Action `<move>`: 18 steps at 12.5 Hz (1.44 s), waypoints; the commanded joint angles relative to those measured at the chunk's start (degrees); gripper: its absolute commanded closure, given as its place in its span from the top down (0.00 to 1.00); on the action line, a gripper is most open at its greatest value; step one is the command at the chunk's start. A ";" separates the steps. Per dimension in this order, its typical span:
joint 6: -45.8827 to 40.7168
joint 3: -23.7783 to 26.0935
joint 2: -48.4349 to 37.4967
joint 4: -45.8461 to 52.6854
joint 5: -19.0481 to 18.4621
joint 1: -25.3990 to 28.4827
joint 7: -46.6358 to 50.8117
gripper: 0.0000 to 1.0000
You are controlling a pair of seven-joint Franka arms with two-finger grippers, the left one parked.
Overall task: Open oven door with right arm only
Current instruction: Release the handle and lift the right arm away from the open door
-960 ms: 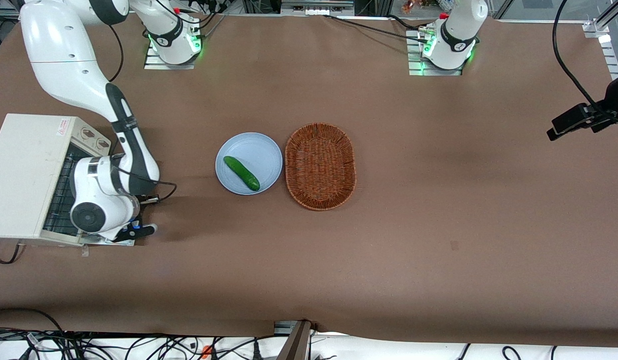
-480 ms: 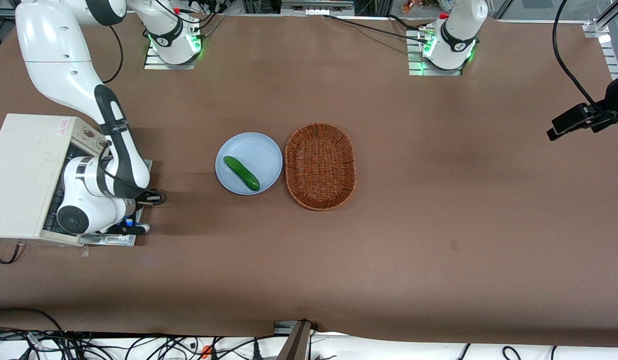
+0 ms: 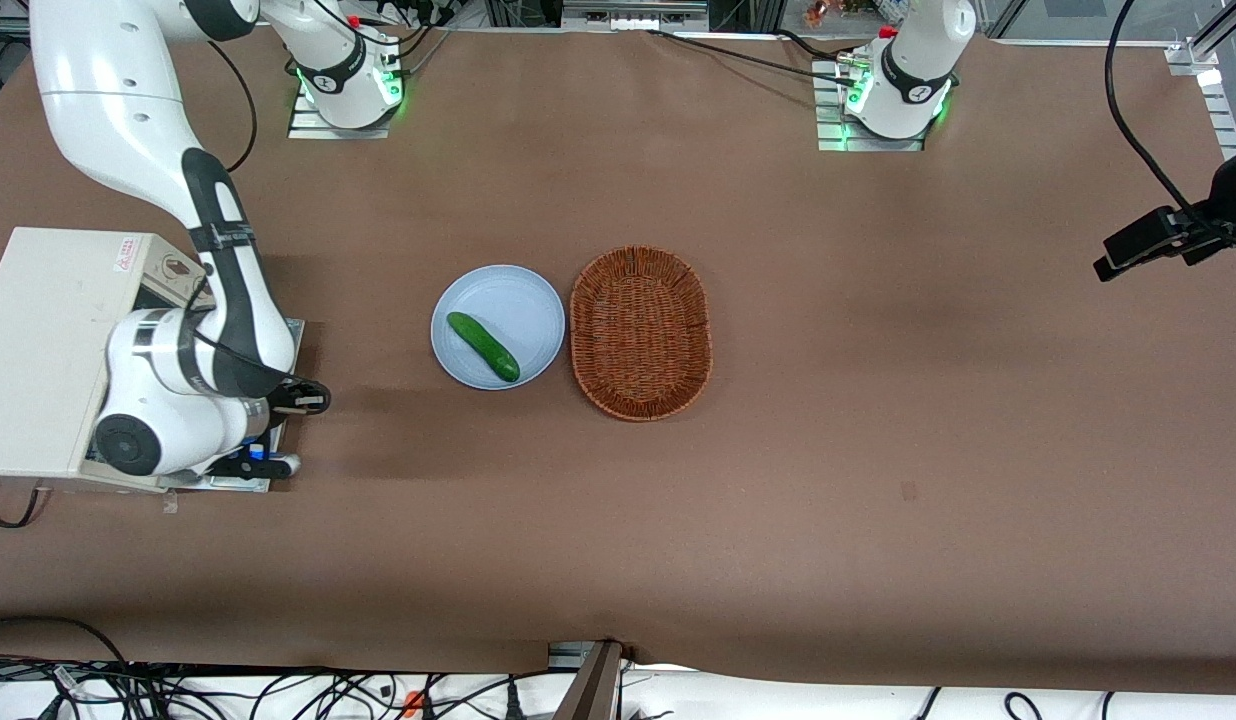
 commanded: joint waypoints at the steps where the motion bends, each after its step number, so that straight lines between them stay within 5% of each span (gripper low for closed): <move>1: -1.65 -0.63 -3.11 0.85 0.08 -0.57 -6.13 0.55; 3: -1.74 -2.03 -6.18 0.94 -0.62 -0.66 -8.78 0.74; 4: -1.82 -2.30 -7.85 0.94 -0.80 -0.66 -9.05 0.97; 5: -2.35 -3.00 -9.78 0.76 -0.89 -0.66 -9.32 1.00; 9: -12.71 -5.54 -18.49 0.85 -0.89 -0.66 -12.21 1.00; 18: -18.44 -7.84 -35.36 -6.17 -2.20 -1.44 -13.63 1.00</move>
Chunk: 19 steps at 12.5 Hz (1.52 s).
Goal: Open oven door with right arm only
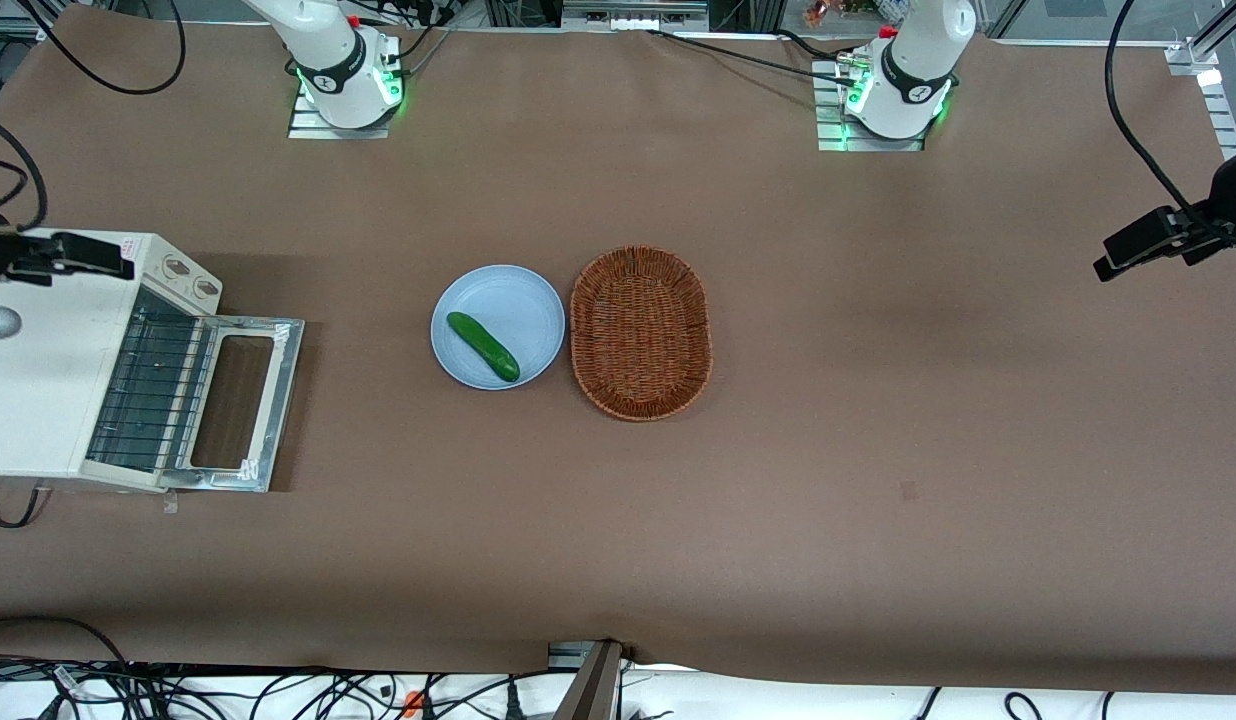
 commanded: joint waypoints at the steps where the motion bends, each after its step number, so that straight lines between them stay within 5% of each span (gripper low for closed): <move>1: 0.69 0.61 -7.30 -7.07 -1.46 -0.76 -0.82 1.00; 6: 1.66 2.45 -14.16 -12.87 -3.92 -0.85 -0.30 1.00; 19: 3.77 2.36 -10.92 -7.96 -4.63 -0.59 -1.09 1.00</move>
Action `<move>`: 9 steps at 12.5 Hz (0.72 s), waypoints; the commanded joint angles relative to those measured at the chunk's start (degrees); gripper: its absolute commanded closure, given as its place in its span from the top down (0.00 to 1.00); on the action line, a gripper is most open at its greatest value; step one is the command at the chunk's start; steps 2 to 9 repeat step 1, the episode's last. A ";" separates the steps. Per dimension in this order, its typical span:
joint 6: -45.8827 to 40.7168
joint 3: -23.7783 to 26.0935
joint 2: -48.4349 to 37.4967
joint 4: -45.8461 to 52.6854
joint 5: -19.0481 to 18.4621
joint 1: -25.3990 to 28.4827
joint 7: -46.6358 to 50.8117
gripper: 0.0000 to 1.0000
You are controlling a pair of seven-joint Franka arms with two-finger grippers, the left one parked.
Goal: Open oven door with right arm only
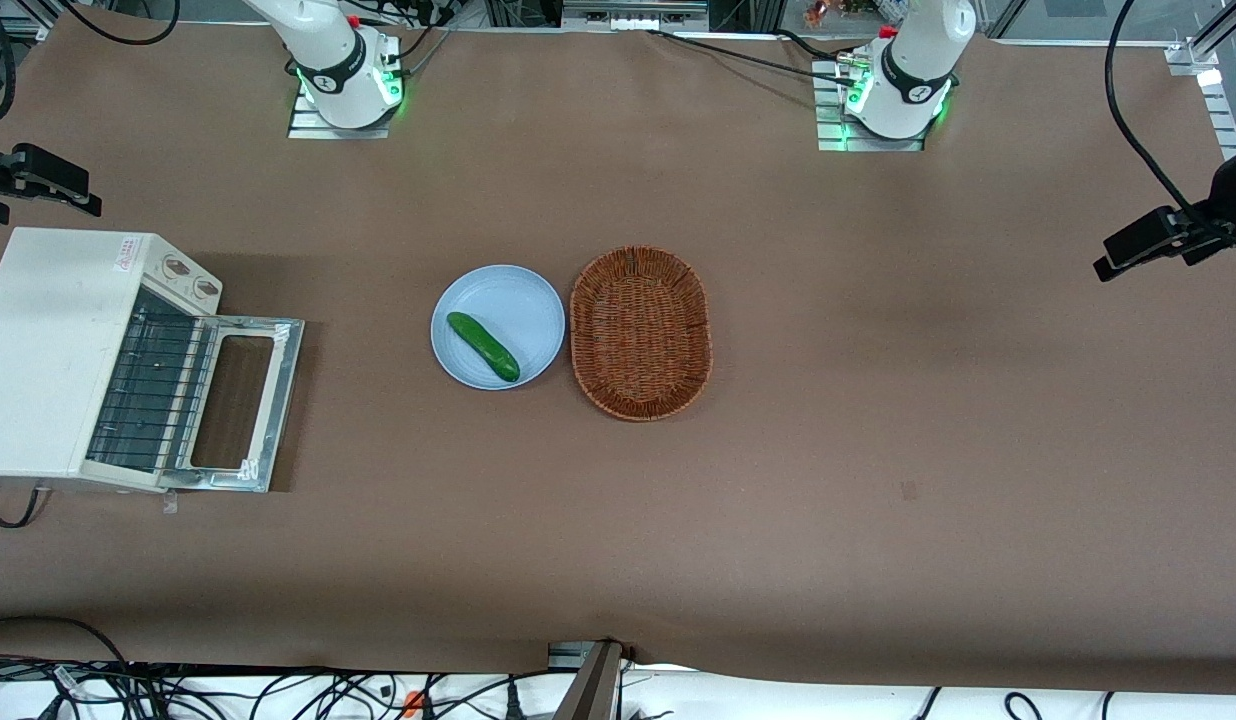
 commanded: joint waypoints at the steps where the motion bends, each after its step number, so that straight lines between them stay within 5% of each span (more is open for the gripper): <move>1: -0.28 0.47 0.33 1.16 -0.73 -0.32 -0.34 1.00; 9: -0.28 0.47 0.33 1.16 -0.73 -0.32 -0.34 1.00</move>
